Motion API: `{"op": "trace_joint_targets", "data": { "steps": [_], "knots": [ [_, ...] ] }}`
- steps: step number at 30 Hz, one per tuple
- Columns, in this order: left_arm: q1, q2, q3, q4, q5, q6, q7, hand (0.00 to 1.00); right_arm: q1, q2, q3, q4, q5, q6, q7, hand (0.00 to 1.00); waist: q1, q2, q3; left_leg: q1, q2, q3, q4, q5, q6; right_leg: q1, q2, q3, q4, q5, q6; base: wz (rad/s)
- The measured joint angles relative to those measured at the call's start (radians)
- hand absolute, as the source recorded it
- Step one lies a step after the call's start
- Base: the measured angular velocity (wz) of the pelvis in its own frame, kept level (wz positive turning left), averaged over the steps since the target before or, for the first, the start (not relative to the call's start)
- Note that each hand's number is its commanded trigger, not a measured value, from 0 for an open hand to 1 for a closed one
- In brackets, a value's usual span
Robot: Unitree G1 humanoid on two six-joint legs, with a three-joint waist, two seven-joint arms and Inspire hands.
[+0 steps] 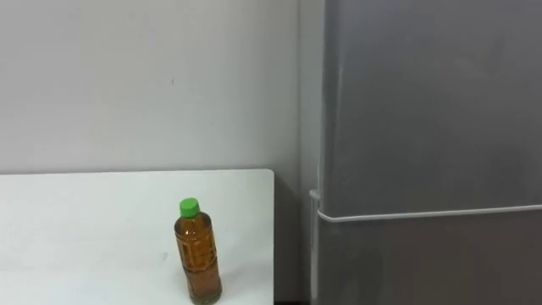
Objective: Put the bottle in the upper fridge
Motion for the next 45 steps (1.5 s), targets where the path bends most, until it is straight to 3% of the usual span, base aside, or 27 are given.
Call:
{"op": "trace_joint_targets", "data": {
  "steps": [6,11,13,17,20,23,27,32,36,38,45],
  "knots": [
    [-0.032,0.007,0.037,-0.205,-0.008,-0.046,0.064,0.00,-0.005,-0.003,-0.018,0.000,-0.034,0.000,0.003,0.00,-0.002,0.004,0.0018,0.003,-0.001,0.000,0.000,0.000,0.000,-0.004,-0.002,0.002,0.012,-0.008,-0.001,0.00],
    [-0.043,0.007,0.037,-0.347,-0.008,-0.056,0.098,0.00,-0.008,0.000,-0.019,-0.006,-0.045,-0.001,0.002,0.00,-0.003,0.003,0.0013,0.002,-0.001,-0.002,0.001,0.000,0.000,-0.006,-0.002,0.002,0.012,-0.008,-0.001,0.00],
    [-0.048,0.007,0.037,-0.436,-0.007,-0.063,0.098,0.00,-0.008,0.001,-0.018,-0.006,-0.045,-0.006,0.003,0.00,-0.004,0.002,-0.0023,-0.001,0.000,-0.003,0.001,0.000,0.000,-0.013,-0.002,0.002,0.013,-0.008,-0.001,0.00],
    [-0.064,0.019,0.037,-0.551,-0.006,-0.066,0.095,0.00,-0.013,0.002,-0.018,-0.006,-0.058,-0.011,0.011,0.00,-0.005,0.000,0.0013,0.000,0.000,-0.004,0.001,0.000,0.000,-0.012,-0.002,0.002,0.014,-0.007,-0.001,0.00],
    [-0.071,0.019,0.020,-0.712,-0.005,-0.067,0.092,0.00,-0.024,0.005,-0.017,-0.005,-0.068,-0.011,0.015,0.00,-0.009,-0.003,0.0043,-0.006,0.000,-0.004,0.002,0.000,0.000,-0.017,-0.003,-0.001,0.015,-0.007,-0.001,0.00],
    [-0.119,0.019,0.005,-0.804,0.018,-0.072,0.088,0.00,-0.043,0.006,-0.008,-0.005,-0.089,-0.011,0.032,0.00,-0.019,-0.002,0.0067,-0.007,0.000,-0.003,0.002,0.000,0.000,-0.016,-0.003,0.001,0.021,-0.007,-0.001,0.00],
    [-0.165,0.021,-0.050,-0.919,0.056,-0.073,0.075,0.00,-0.070,0.007,0.005,0.002,-0.094,-0.009,0.057,0.00,-0.052,-0.010,0.0152,-0.008,-0.001,-0.003,0.002,0.001,0.000,-0.018,-0.006,0.003,0.028,-0.009,0.000,0.00],
    [-0.201,0.021,-0.113,-1.062,0.087,-0.063,0.043,0.00,-0.078,0.022,0.005,0.012,-0.092,-0.004,0.056,0.00,-0.084,-0.022,0.0159,-0.021,-0.001,0.001,0.006,0.001,0.000,-0.031,-0.005,0.004,0.026,-0.009,-0.001,-0.01],
    [-0.291,0.023,-0.175,-1.092,0.112,-0.063,0.015,0.00,-0.099,0.022,0.029,0.035,-0.095,-0.007,0.055,0.00,-0.091,-0.018,0.0136,-0.021,-0.001,0.002,0.003,0.001,0.000,-0.033,-0.004,0.004,0.027,-0.008,-0.001,-0.02],
    [-0.295,0.023,-0.214,-1.124,0.114,-0.063,0.007,0.00,-0.106,0.020,0.047,0.035,-0.095,-0.010,0.055,0.00,-0.110,-0.015,0.0116,-0.021,0.000,0.001,0.002,0.001,0.000,-0.032,-0.003,0.005,0.027,-0.008,-0.001,0.02],
    [-0.296,-0.001,-0.328,-1.175,0.123,-0.062,-0.062,0.00,-0.119,0.017,0.092,0.039,-0.088,-0.009,0.056,0.00,-0.119,-0.007,0.0068,-0.019,0.002,-0.004,0.001,0.001,0.000,-0.034,0.000,0.016,0.025,-0.007,-0.003,-0.03]
  ]
}}
